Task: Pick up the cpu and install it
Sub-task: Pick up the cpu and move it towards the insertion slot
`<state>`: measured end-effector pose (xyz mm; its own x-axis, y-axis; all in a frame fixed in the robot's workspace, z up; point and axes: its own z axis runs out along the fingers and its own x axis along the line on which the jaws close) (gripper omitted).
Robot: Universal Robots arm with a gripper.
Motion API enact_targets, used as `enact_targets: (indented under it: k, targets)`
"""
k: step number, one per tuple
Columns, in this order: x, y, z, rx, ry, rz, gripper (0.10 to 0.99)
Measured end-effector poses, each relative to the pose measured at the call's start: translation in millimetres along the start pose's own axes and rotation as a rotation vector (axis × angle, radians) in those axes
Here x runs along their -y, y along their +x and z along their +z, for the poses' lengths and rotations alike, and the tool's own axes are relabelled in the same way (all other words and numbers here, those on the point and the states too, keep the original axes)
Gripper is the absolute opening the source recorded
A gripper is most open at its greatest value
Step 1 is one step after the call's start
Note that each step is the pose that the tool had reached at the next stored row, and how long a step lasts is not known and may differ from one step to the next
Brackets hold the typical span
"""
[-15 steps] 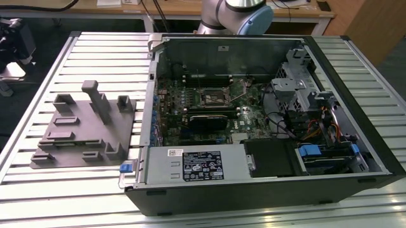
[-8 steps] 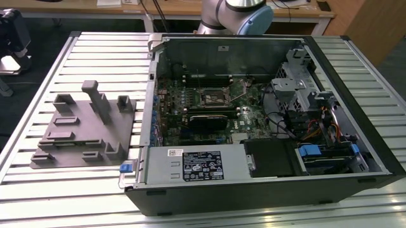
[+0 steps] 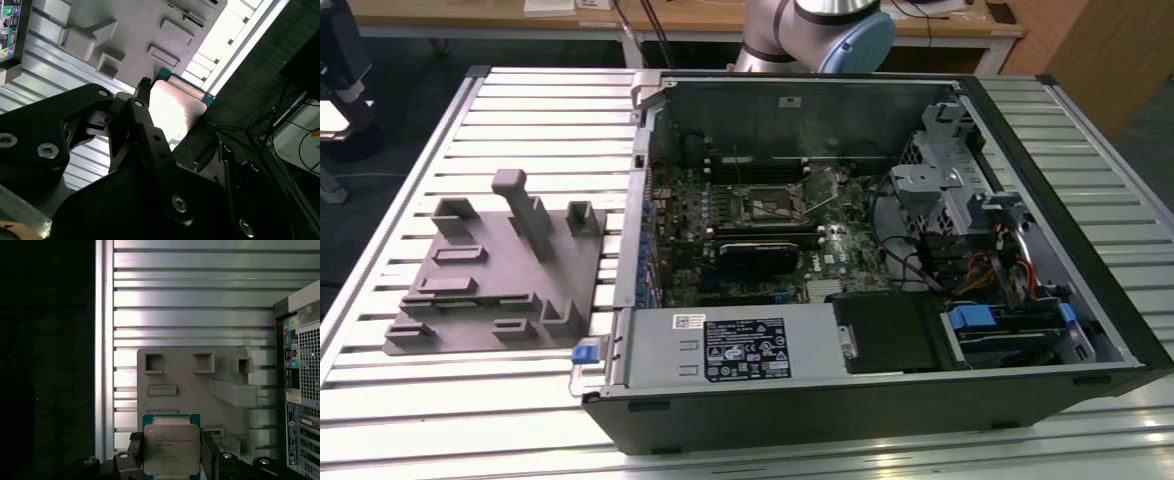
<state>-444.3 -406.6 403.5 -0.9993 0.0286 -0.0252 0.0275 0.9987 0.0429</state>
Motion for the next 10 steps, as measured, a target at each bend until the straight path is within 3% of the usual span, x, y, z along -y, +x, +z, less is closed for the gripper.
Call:
enact_targets:
  k: [10]
  targets:
    - [-1.1,-0.5,-21.4,0.0003,0.0,0.0,0.541]
